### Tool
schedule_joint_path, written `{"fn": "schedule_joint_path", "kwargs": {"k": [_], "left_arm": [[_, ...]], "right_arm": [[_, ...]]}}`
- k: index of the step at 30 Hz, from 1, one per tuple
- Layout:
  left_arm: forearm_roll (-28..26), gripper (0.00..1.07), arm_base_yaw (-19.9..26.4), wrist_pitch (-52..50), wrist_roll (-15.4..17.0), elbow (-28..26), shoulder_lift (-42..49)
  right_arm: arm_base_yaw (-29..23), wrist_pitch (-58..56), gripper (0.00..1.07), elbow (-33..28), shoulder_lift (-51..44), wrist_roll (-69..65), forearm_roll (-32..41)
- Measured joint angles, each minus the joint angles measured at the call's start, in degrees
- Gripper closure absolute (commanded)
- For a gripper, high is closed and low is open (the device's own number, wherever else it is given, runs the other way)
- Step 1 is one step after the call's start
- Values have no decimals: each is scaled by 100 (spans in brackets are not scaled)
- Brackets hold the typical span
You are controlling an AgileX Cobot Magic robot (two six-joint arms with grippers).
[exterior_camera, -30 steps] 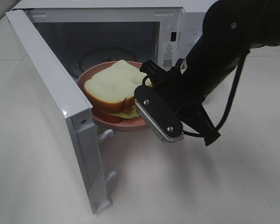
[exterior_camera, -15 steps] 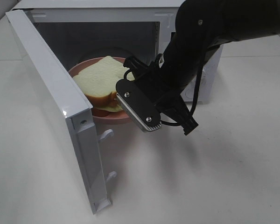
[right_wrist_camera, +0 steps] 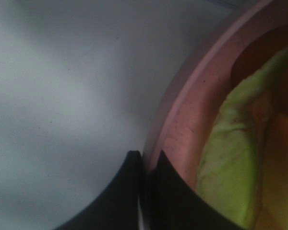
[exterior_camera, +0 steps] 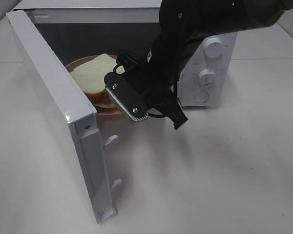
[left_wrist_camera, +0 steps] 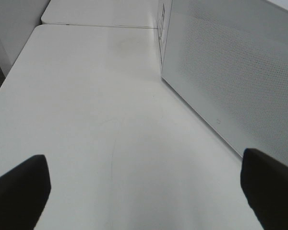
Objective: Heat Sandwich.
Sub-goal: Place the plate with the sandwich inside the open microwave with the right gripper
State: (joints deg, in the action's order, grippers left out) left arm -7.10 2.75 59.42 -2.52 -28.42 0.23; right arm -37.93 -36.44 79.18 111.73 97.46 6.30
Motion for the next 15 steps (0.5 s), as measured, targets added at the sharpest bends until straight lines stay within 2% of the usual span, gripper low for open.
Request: {"fn": "schedule_joint_path", "kwargs": {"k": [7,15], "left_arm": [[0,5,0,0,0,0,0],[0,5,0,0,0,0,0]], "right_arm": [[0,-258,107,705,458,-246,-6],[0,-367,107,1209,779,-733,-138]]}}
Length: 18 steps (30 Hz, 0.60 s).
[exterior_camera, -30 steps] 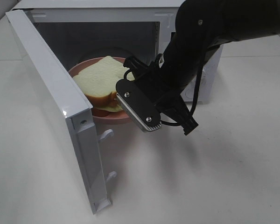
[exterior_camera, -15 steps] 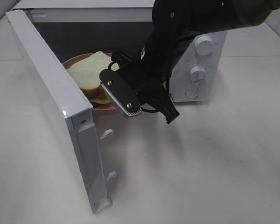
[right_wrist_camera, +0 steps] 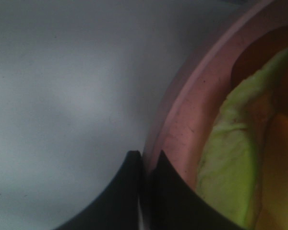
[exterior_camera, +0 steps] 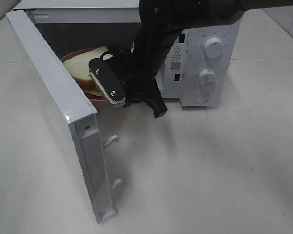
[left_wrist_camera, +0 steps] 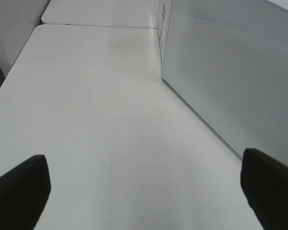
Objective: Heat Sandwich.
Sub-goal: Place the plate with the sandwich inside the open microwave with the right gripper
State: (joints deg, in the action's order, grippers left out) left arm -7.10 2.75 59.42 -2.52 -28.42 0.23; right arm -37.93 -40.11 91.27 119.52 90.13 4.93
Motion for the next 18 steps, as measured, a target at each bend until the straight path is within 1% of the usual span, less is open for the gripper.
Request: {"fn": "schedule_joint_path", "kwargs": {"k": [2,5,11,18], "left_arm": [[0,5,0,0,0,0,0],[0,5,0,0,0,0,0],[0,5,0,0,0,0,0],[0,5,0,0,0,0,0]], "right_arm": [[0,-46,107,178,86,-155,-23],[0,-63,107,275,149,-292,-86],[0,-86,106,613,418,-848,-407],[0,-201,105,882,584,-997,-458]]}}
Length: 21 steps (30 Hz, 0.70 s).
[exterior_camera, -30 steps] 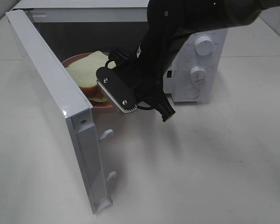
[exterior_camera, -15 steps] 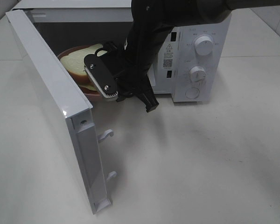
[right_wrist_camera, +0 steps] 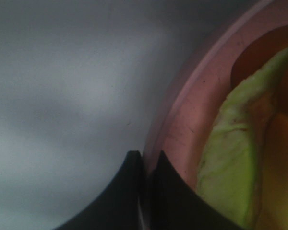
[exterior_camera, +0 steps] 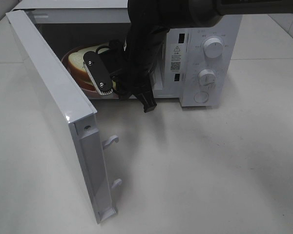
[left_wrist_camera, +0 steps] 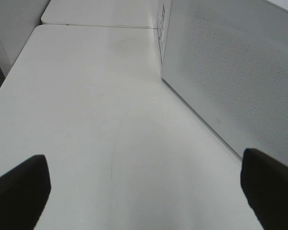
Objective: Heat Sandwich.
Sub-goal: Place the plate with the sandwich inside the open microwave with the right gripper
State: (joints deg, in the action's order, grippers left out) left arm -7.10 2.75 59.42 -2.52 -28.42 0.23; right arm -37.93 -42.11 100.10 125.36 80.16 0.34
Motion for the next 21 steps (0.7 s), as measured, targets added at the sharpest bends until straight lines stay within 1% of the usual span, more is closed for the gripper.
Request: {"fn": "schedule_joint_path", "kwargs": {"k": [9,11,12,21], "left_arm": [[0,5,0,0,0,0,0],[0,5,0,0,0,0,0],[0,5,0,0,0,0,0],[0,5,0,0,0,0,0]], "right_arm": [[0,-46,105,745,430,-286,-34],[0,-46,105,808,476,-332,-92],[11,-40,104,951,556,-407,-115],[80,-46,104,1346,859,-573,-178]]}}
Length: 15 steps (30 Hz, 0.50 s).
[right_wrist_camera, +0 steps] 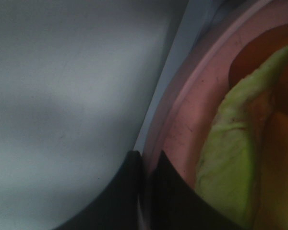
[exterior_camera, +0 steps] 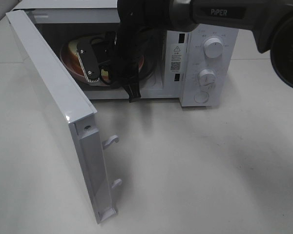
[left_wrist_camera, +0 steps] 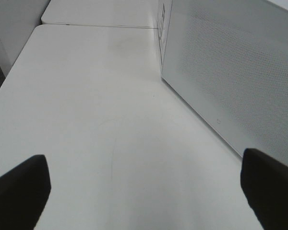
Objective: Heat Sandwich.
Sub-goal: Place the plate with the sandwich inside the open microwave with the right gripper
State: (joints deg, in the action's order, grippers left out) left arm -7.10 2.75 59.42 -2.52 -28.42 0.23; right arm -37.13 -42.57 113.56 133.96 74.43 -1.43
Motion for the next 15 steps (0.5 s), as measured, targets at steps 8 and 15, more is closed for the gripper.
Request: {"fn": "schedule_joint_path", "kwargs": {"k": [8,15], "left_arm": [[0,5,0,0,0,0,0],[0,5,0,0,0,0,0]], "right_arm": [[92,6,103,235,166,-183,-74],[149,40,99,258,275,-241,-120]]}}
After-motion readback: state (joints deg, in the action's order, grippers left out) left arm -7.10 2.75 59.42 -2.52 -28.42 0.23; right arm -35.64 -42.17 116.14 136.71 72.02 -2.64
